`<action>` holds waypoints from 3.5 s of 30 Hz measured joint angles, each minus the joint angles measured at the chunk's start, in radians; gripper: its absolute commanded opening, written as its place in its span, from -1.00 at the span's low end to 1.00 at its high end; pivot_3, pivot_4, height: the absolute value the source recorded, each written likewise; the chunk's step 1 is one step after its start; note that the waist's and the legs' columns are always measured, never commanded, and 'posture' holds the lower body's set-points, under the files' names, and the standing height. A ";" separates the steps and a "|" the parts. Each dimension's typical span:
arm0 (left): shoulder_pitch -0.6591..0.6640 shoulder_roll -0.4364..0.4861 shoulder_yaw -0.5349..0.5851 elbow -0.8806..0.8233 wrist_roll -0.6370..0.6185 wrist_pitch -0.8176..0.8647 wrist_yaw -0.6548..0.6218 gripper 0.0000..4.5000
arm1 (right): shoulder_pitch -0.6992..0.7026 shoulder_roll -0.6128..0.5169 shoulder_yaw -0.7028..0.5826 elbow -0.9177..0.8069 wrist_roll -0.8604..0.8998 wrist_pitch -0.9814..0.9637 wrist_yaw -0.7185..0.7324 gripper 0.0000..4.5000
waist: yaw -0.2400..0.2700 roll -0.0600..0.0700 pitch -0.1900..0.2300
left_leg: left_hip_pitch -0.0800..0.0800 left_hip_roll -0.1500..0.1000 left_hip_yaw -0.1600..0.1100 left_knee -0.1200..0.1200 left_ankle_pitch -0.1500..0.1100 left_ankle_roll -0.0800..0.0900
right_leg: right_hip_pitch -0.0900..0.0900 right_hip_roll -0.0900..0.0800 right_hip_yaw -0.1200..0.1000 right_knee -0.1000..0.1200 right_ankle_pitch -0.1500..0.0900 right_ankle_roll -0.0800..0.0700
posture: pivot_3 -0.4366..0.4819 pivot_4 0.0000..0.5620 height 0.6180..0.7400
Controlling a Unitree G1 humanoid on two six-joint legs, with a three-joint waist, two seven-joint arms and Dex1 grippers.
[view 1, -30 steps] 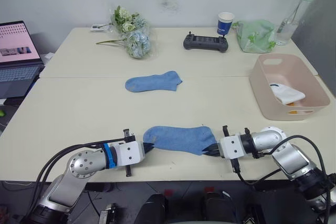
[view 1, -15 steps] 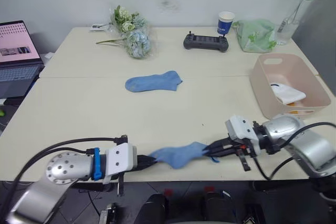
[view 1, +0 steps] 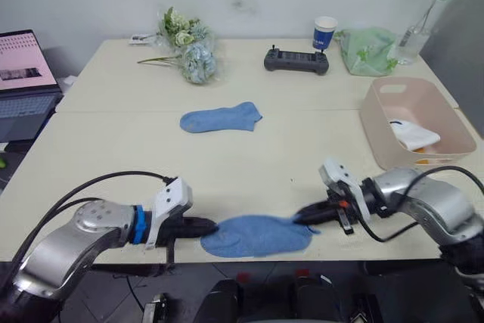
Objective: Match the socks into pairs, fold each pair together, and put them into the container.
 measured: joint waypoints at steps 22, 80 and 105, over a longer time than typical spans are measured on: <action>-0.272 -0.169 -0.140 0.339 0.323 -0.250 -0.033 -0.82 | -0.106 0.113 0.049 0.328 -0.293 -0.262 0.014 -0.67 | -0.003 0.000 0.000 | -0.004 0.000 -0.001 0.001 0.001 -0.001 | -0.005 0.000 0.000 0.002 0.000 0.000 | -0.05 -0.47 1.00; 0.089 -0.263 -0.028 0.182 0.402 -0.526 0.124 -0.98 | 0.213 0.056 -0.011 0.092 -0.426 -0.570 -0.098 -1.00 | 0.000 0.000 -0.001 | 0.003 -0.001 -0.001 0.000 0.000 0.000 | 0.003 0.000 0.000 0.000 0.000 0.000 | -0.05 -0.47 1.00; 0.128 -0.458 0.409 0.257 0.239 -0.359 0.537 0.99 | 0.107 0.319 -0.309 0.336 -0.424 -0.543 -0.600 1.00 | -0.001 0.000 -0.001 | 0.002 0.000 0.000 0.000 0.000 -0.001 | -0.001 0.000 0.002 0.002 0.000 0.000 | -0.05 -0.47 1.00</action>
